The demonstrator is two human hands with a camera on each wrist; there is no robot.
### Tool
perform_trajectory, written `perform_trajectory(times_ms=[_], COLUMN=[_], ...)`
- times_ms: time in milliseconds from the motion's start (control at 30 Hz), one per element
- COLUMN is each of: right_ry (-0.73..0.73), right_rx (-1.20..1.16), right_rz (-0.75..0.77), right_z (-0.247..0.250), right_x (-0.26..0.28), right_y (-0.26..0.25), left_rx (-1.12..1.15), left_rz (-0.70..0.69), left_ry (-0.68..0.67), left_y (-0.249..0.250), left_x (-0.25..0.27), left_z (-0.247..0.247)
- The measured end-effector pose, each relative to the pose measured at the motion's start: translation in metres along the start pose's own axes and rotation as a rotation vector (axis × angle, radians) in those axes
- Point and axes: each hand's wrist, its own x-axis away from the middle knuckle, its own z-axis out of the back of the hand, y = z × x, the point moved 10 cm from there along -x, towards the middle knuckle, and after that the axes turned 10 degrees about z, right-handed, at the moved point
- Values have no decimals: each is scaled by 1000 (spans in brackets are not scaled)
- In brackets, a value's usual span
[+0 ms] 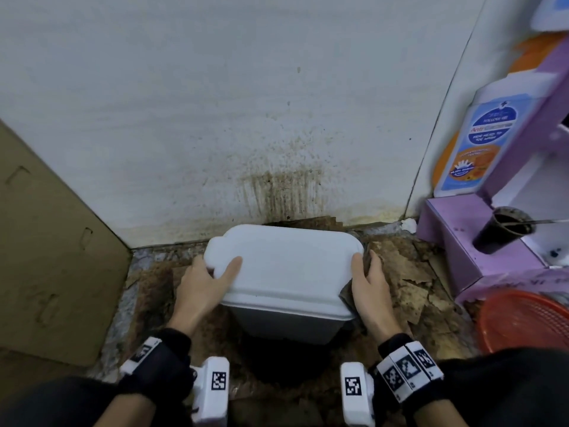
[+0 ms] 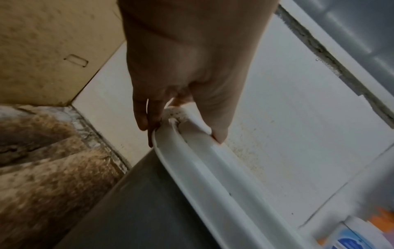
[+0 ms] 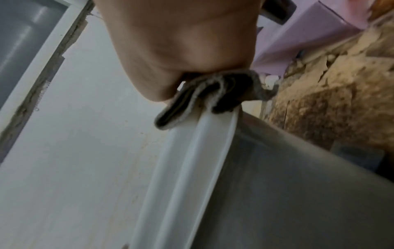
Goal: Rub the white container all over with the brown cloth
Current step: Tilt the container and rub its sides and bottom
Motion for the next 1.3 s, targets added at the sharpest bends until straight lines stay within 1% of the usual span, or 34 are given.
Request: perform_trajectory(times_ms=[67, 133, 200, 267, 333, 400, 500, 533, 600, 667, 733, 800, 833, 967, 1033, 1100, 1200, 1300], right_ry=[64, 128, 183, 206, 180, 105, -11, -45, -104, -141, -178, -197, -199, -189, -169, -103, 92, 229], right_rx=[-3, 23, 36, 58, 57, 36, -10, -19, -36, -46, -31, -17, -20, -52, -77, -130, -141, -129], right_rz=[-21, -38, -38, -28, -29, -49, -63, -58, -42, -29, -7, 20, 32, 75, 63, 41, 49, 26], right_z=[-1, -7, -11, -12, -12, -15, -16, -15, -12, -12, -15, -18, -19, -18, -16, -14, -7, -12], right_x=[11, 24, 36, 41, 34, 19, -8, -17, -32, -40, -42, -40, -37, -33, -28, -16, 19, 53], right_y=[2, 3, 2, 1, 1, 3, 2, 1, 0, 1, -1, -3, -5, -2, 1, 5, 14, 21], left_rx=[-1, 12, 47, 82, 123, 189, 426, 504, 616, 685, 715, 749, 774, 872, 896, 877, 785, 686], left_rz=[-25, -19, -5, -4, 17, 66, 194, 242, 287, 316, 371, 379, 371, 325, 290, 250, 157, 159], left_ry=[-50, -90, -114, -121, -109, -74, -44, -66, -121, -180, -228, -304, -316, -310, -296, -288, -338, -421], left_y=[9, 10, 8, 5, 1, -8, -23, -26, -26, -22, -30, -31, -31, -28, -28, -24, -8, -3], left_x=[-8, -14, -16, -15, -14, -14, -8, -3, 9, 24, 34, 42, 42, 40, 35, 30, 19, 1], left_z=[3, 4, 2, -2, -4, -7, -21, -31, -47, -62, -80, -97, -103, -110, -105, -97, -87, -83])
